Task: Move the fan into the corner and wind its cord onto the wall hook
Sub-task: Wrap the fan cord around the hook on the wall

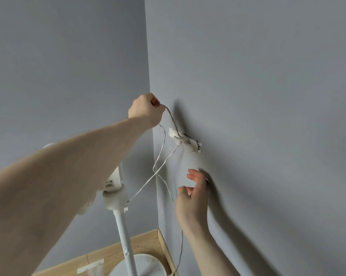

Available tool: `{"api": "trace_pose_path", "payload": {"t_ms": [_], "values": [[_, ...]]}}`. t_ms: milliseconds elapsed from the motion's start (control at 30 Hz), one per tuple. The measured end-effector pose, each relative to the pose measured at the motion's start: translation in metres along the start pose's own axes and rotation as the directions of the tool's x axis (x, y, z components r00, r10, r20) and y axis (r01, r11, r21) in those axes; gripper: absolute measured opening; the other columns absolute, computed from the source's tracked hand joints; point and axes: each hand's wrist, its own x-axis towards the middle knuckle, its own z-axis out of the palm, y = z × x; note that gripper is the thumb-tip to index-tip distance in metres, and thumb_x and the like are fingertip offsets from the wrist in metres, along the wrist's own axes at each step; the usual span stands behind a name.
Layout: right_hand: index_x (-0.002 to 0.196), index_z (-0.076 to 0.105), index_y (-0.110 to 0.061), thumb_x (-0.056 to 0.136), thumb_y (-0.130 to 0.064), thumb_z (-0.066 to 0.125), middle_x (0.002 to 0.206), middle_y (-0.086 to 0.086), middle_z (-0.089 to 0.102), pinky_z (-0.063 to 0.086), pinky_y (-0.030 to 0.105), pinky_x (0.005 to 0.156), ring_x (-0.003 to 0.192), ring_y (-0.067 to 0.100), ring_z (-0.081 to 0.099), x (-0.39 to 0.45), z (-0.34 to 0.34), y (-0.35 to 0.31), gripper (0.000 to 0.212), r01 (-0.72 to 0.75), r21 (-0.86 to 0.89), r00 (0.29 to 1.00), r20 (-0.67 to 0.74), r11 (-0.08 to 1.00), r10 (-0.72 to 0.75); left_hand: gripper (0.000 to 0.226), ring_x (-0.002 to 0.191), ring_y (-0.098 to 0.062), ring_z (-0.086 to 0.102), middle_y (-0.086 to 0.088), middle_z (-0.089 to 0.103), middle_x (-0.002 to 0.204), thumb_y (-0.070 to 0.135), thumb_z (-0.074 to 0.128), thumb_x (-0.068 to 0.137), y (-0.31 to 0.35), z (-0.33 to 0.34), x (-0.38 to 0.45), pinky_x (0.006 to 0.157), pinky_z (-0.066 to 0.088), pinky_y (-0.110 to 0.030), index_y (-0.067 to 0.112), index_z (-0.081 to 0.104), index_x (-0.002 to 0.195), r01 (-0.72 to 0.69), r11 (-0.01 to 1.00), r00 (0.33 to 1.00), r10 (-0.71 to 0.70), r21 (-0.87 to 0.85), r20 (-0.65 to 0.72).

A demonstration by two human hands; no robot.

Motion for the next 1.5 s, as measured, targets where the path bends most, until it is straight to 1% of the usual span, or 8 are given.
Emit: {"api": "trace_pose_path", "payload": {"t_ms": [300,467,633,800,1067,1233,1367,1500], "values": [[0.123,0.050,-0.030,0.094,0.005,0.047,0.121,-0.015,0.051,0.042,0.004,0.070,0.089,0.006,0.057,-0.017,-0.010,-0.005,0.045,0.004,-0.020,1.000,0.000,1.000,-0.004,0.017,0.083,-0.016,0.062,0.010,0.064,0.084,0.025,0.069,0.080,0.034,-0.049,0.001,0.067,0.045,-0.025,0.020,0.069,0.096,-0.048,0.980,0.978,0.008,-0.191,-0.208],[0.120,0.049,-0.033,0.094,0.002,0.049,0.122,-0.016,0.050,0.043,0.009,0.070,0.089,0.007,0.058,-0.033,-0.015,-0.008,0.044,-0.001,-0.035,1.000,0.018,0.999,0.001,0.012,0.075,-0.013,0.060,0.014,0.059,0.073,0.022,0.071,0.078,0.059,-0.078,-0.005,0.064,0.048,-0.024,0.022,0.069,0.089,-0.109,0.974,0.965,0.056,-0.196,-0.255],[0.122,0.048,-0.033,0.095,0.000,0.050,0.124,-0.012,0.050,0.045,0.013,0.070,0.091,0.008,0.059,-0.049,-0.022,-0.013,0.043,-0.010,-0.034,0.999,0.049,0.999,0.011,0.010,0.075,-0.013,0.061,0.014,0.061,0.074,0.020,0.065,0.078,0.086,-0.110,-0.015,0.057,0.043,-0.021,0.022,0.069,0.086,-0.115,0.967,0.949,0.040,-0.226,-0.311],[0.125,0.049,-0.029,0.095,0.000,0.051,0.124,-0.010,0.050,0.045,0.015,0.074,0.092,0.009,0.060,-0.061,-0.027,-0.022,0.041,-0.022,-0.001,0.998,0.055,1.000,0.022,0.010,0.076,-0.012,0.066,0.014,0.065,0.076,0.022,0.066,0.074,0.116,-0.143,-0.026,0.060,0.050,-0.021,0.024,0.069,0.083,-0.123,0.958,0.943,0.032,-0.259,-0.331],[0.125,0.050,-0.029,0.093,0.000,0.051,0.125,-0.010,0.053,0.056,0.045,0.085,0.091,0.016,0.063,-0.065,-0.030,-0.028,0.043,-0.030,0.020,0.999,0.029,0.999,0.030,0.017,0.066,-0.007,0.061,0.015,0.064,0.073,0.028,0.069,0.069,0.158,-0.164,-0.044,0.061,0.052,-0.023,0.024,0.072,0.086,-0.221,0.961,0.929,0.155,-0.168,-0.337],[0.126,0.051,-0.027,0.093,0.000,0.052,0.125,-0.010,0.054,0.049,0.023,0.075,0.093,0.016,0.063,-0.062,-0.032,-0.028,0.042,-0.025,0.030,1.000,0.006,0.999,0.024,0.020,0.069,-0.002,0.058,0.017,0.061,0.073,0.032,0.070,0.068,0.170,-0.182,-0.045,0.058,0.047,-0.020,0.024,0.070,0.086,-0.316,0.943,0.860,0.238,-0.107,-0.452],[0.125,0.051,-0.026,0.093,0.001,0.053,0.127,-0.006,0.054,0.057,0.046,0.087,0.092,0.014,0.063,-0.060,-0.028,-0.028,0.042,-0.032,0.060,0.999,0.006,0.998,0.032,0.022,0.060,0.001,0.049,0.018,0.057,0.068,0.036,0.069,0.065,0.176,-0.195,-0.050,0.052,0.040,-0.016,0.024,0.069,0.084,-0.362,0.918,0.821,0.230,-0.165,-0.522],[0.122,0.051,-0.026,0.092,0.002,0.052,0.126,-0.005,0.056,0.056,0.051,0.089,0.091,0.015,0.063,-0.060,-0.019,-0.032,0.042,-0.015,0.093,1.000,-0.010,0.996,0.016,0.023,0.056,0.002,0.044,0.019,0.049,0.062,0.045,0.073,0.063,0.181,-0.202,-0.064,0.050,0.032,-0.011,0.029,0.061,0.076,-0.424,0.896,0.777,0.283,-0.135,-0.562]]}}
